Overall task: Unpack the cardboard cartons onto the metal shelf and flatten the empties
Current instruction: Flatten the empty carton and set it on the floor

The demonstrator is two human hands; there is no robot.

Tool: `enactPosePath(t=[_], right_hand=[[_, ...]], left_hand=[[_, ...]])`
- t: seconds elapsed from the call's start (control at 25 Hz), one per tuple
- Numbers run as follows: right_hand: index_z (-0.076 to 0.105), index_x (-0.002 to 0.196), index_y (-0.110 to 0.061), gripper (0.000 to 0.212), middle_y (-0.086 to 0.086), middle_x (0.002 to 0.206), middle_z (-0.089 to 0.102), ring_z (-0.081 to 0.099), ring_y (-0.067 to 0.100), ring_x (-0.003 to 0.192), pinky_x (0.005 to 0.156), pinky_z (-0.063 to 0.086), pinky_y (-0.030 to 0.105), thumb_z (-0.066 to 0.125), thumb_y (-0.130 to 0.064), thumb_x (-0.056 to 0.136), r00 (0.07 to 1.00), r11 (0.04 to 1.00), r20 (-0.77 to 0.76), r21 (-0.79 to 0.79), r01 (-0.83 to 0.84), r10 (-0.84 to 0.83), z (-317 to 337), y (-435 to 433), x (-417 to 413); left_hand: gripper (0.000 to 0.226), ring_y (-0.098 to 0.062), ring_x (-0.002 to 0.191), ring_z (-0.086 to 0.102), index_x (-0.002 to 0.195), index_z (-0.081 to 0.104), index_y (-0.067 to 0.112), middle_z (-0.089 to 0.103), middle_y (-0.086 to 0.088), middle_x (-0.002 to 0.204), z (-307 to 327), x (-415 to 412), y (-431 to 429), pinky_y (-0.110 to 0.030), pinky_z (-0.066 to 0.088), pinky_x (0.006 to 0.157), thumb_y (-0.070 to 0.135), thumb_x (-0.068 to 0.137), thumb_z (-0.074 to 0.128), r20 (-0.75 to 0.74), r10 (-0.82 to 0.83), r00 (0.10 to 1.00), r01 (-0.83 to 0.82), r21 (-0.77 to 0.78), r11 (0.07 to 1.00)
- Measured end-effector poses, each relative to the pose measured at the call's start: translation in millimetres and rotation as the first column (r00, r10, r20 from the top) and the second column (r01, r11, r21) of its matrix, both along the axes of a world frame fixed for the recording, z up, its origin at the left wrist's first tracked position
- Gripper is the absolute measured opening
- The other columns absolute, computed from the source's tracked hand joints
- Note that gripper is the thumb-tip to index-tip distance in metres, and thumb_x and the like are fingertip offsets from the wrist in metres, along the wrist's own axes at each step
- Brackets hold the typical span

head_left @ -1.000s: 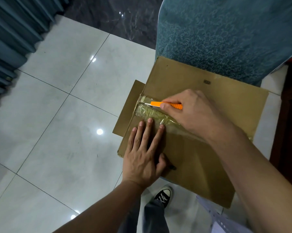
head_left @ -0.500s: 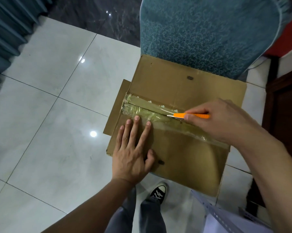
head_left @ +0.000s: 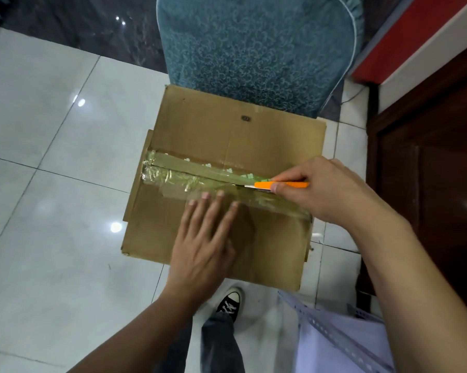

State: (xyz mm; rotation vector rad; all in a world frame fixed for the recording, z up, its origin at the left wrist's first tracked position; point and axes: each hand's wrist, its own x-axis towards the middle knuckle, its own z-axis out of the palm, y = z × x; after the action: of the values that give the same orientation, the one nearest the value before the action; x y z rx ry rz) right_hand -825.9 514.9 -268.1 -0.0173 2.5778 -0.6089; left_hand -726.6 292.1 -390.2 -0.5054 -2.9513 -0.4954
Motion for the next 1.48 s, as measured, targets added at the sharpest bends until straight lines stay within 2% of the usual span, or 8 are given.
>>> enactPosePath(t=[0.2,0.76,0.92,1.04,1.16,1.24,1.36,1.48], right_hand=[[0.076,0.098,-0.050,0.015,-0.022,0.073,0.061,0.054,0.006,0.069,0.056,0.033,0.027,0.067,-0.057,0.089,1.000,1.000,0.005,-0.027,0.009,-0.009,-4.0,2.4,-3.3],[0.077,0.090,-0.054,0.010,-0.013,0.079,0.074,0.062,0.020,0.073,0.064,0.053,0.039,0.075,-0.056,0.080,0.985,0.982,0.078,-0.091,0.163,-0.156,-5.3,66.1,16.1],[0.080,0.087,-0.046,0.007,-0.014,0.073,0.073,0.058,0.004,0.054,0.044,0.035,0.015,0.077,-0.048,0.082,0.974,0.972,0.091,-0.095,0.216,-0.208,7.0,90.5,28.7],[0.080,0.092,-0.042,0.010,-0.011,0.076,0.074,0.051,-0.005,0.048,0.042,0.032,0.012,0.077,-0.045,0.083,0.968,0.966,0.095,-0.086,0.242,-0.234,5.4,103.3,35.7],[0.080,0.094,-0.043,0.015,-0.013,0.080,0.076,0.065,0.008,0.072,0.065,0.055,0.037,0.078,-0.048,0.080,0.954,0.950,0.112,-0.113,0.291,-0.279,2.9,107.2,43.6],[0.080,0.094,-0.042,0.017,-0.014,0.074,0.074,0.066,0.019,0.074,0.069,0.054,0.044,0.077,-0.049,0.079,0.953,0.947,0.096,-0.123,0.297,-0.287,1.6,109.6,46.8],[0.080,0.093,-0.040,0.012,-0.014,0.059,0.066,0.051,0.001,0.051,0.055,0.039,0.029,0.078,-0.043,0.081,0.953,0.937,0.099,-0.179,0.299,-0.285,0.7,111.0,49.4],[0.079,0.088,-0.042,0.009,-0.016,0.069,0.072,0.052,-0.006,0.054,0.057,0.038,0.019,0.080,-0.043,0.080,0.952,0.935,0.102,-0.184,0.303,-0.289,4.5,108.9,48.4]], left_hand=[[0.057,-0.034,0.151,0.024,0.146,0.050,0.010,0.034,-0.016,0.159,-15.0,5.9,24.0,-0.057,0.027,0.118,0.024,0.091,0.050,0.021,0.003,1.000,-0.003,0.022,1.000],[0.058,-0.033,0.152,0.019,0.150,0.045,0.011,0.029,-0.015,0.162,-17.0,8.5,26.6,-0.056,0.025,0.120,0.028,0.094,0.044,0.034,-0.007,0.999,0.008,-0.012,1.000],[0.059,-0.032,0.153,0.017,0.150,0.044,0.011,0.027,-0.015,0.163,-15.3,10.0,28.3,-0.055,0.022,0.121,0.029,0.094,0.043,0.046,0.004,0.999,-0.002,-0.035,0.999],[0.059,-0.031,0.153,0.016,0.150,0.043,0.011,0.026,-0.014,0.163,-15.4,10.2,30.4,-0.054,0.019,0.123,0.029,0.094,0.043,0.043,0.003,0.999,-0.001,-0.045,0.999],[0.059,-0.031,0.154,0.015,0.150,0.043,0.012,0.026,-0.014,0.163,-14.5,11.9,31.0,-0.053,0.018,0.123,0.030,0.095,0.042,0.047,0.001,0.999,0.001,-0.046,0.999],[0.059,-0.031,0.154,0.014,0.151,0.042,0.012,0.025,-0.014,0.163,-14.3,10.1,29.8,-0.053,0.017,0.124,0.031,0.095,0.041,0.048,0.013,0.999,-0.011,-0.050,0.999],[0.059,-0.031,0.154,0.015,0.150,0.043,0.011,0.026,-0.015,0.163,-13.7,12.3,31.3,-0.053,0.017,0.124,0.029,0.093,0.046,0.043,0.004,0.999,-0.002,-0.051,0.999],[0.059,-0.033,0.153,0.018,0.148,0.045,0.008,0.030,-0.017,0.161,-13.6,13.5,31.3,-0.054,0.018,0.123,0.025,0.092,0.049,0.028,0.029,0.999,-0.028,-0.034,0.999]])
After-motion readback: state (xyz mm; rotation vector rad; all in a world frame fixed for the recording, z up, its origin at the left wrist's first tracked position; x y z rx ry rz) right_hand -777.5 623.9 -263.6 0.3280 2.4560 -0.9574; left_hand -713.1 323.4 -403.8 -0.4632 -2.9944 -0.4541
